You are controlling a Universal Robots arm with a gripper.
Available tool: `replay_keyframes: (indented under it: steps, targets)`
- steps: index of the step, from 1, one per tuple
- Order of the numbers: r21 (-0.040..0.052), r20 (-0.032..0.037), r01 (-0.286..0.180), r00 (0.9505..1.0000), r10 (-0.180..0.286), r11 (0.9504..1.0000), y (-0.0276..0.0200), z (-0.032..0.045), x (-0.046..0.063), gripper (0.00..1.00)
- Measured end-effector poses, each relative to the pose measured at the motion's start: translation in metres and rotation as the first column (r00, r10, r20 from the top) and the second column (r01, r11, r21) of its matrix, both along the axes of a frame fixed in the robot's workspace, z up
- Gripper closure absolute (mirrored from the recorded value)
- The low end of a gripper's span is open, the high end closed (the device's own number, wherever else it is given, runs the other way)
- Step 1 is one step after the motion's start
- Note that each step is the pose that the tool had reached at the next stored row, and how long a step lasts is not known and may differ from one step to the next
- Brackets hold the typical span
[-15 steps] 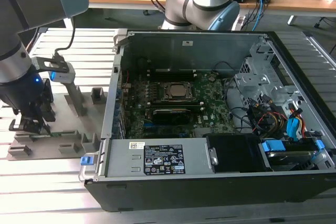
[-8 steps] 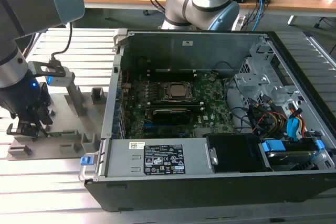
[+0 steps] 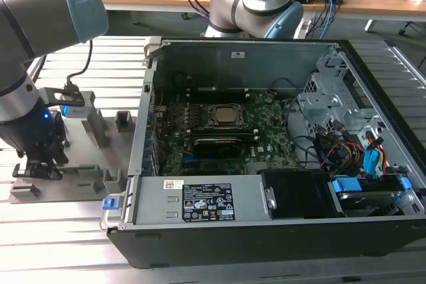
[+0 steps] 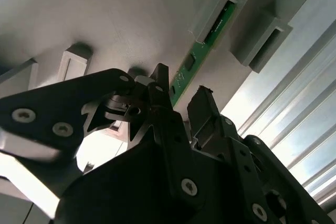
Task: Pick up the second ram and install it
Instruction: 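Pick up the second ram and move it above second insertion slot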
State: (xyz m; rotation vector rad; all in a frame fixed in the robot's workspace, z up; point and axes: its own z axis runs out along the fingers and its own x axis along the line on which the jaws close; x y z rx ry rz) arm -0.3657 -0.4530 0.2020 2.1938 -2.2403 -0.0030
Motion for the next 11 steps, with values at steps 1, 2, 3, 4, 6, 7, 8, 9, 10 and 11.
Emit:
replay_keyframes:
  steps: [1, 2, 3, 4, 6, 7, 8, 9, 10, 11]
  targets:
    - [0.0006, -0.0001, 0.000, 1.0000, 0.000, 1.0000, 0.0000, -0.0003, -0.0001, 0.58]
    - [0.0006, -0.0001, 0.000, 1.0000, 0.000, 1.0000, 0.0000, -0.0002, -0.0001, 0.58]
    - [0.0006, -0.0001, 0.000, 1.0000, 0.000, 1.0000, 0.0001, -0.0003, -0.0001, 0.58]
    - [0.0006, -0.0001, 0.000, 1.0000, 0.000, 1.0000, 0.0000, -0.0002, -0.0002, 0.58]
    - [0.0007, -0.0001, 0.000, 1.0000, 0.000, 1.0000, 0.0001, -0.0003, -0.0002, 0.58]
    - [0.0008, -0.0001, 0.000, 1.0000, 0.000, 1.0000, 0.0001, -0.0003, -0.0002, 0.59]
    - [0.0007, 0.0000, 0.000, 1.0000, 0.000, 1.0000, 0.0001, -0.0003, -0.0002, 0.66]
    - [0.0008, 0.0000, 0.000, 1.0000, 0.000, 1.0000, 0.0001, -0.0003, -0.0002, 0.73]
    - [0.0008, 0.0000, 0.000, 1.0000, 0.000, 1.0000, 0.0001, -0.0003, -0.0002, 0.73]
    - [0.0008, -0.0001, 0.000, 1.0000, 0.000, 1.0000, 0.0000, -0.0003, -0.0002, 0.84]
